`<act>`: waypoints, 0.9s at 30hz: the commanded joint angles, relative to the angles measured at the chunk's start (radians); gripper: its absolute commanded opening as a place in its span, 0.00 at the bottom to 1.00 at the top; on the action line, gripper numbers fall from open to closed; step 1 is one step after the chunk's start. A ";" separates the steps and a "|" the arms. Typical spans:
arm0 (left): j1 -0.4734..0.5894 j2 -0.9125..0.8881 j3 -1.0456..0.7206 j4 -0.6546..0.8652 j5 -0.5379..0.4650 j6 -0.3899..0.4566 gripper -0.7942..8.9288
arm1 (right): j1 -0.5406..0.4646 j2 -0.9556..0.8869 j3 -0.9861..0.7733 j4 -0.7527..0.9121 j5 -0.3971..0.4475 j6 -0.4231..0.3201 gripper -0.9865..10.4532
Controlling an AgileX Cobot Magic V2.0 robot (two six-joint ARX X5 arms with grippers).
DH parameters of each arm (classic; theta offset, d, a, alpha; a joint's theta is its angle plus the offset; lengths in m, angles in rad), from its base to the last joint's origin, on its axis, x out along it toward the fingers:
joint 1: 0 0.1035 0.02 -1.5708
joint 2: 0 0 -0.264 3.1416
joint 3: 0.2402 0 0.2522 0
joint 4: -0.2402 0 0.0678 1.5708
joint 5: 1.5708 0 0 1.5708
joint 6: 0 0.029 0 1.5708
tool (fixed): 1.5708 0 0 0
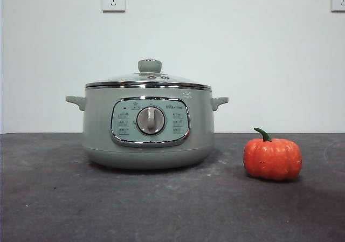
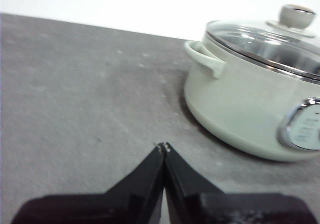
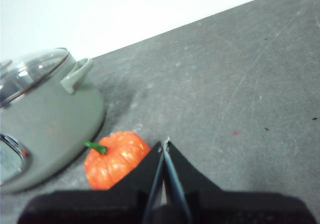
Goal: Pick up the pumpkin,open the lid,put the pumpkin in the pot,close the lid
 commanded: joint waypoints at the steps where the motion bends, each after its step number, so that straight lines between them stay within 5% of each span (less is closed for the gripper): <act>1: 0.002 -0.002 0.042 -0.024 0.010 -0.045 0.07 | 0.001 0.030 0.060 0.006 -0.001 0.023 0.08; 7: 0.002 0.031 0.174 -0.104 0.014 -0.047 0.07 | 0.002 0.159 0.233 -0.079 -0.001 0.013 0.08; 14: 0.002 0.154 0.358 -0.188 0.087 -0.037 0.07 | 0.007 0.333 0.485 -0.274 -0.054 -0.137 0.08; 27: 0.002 0.421 0.695 -0.437 0.292 0.126 0.07 | 0.041 0.534 0.831 -0.591 -0.194 -0.328 0.08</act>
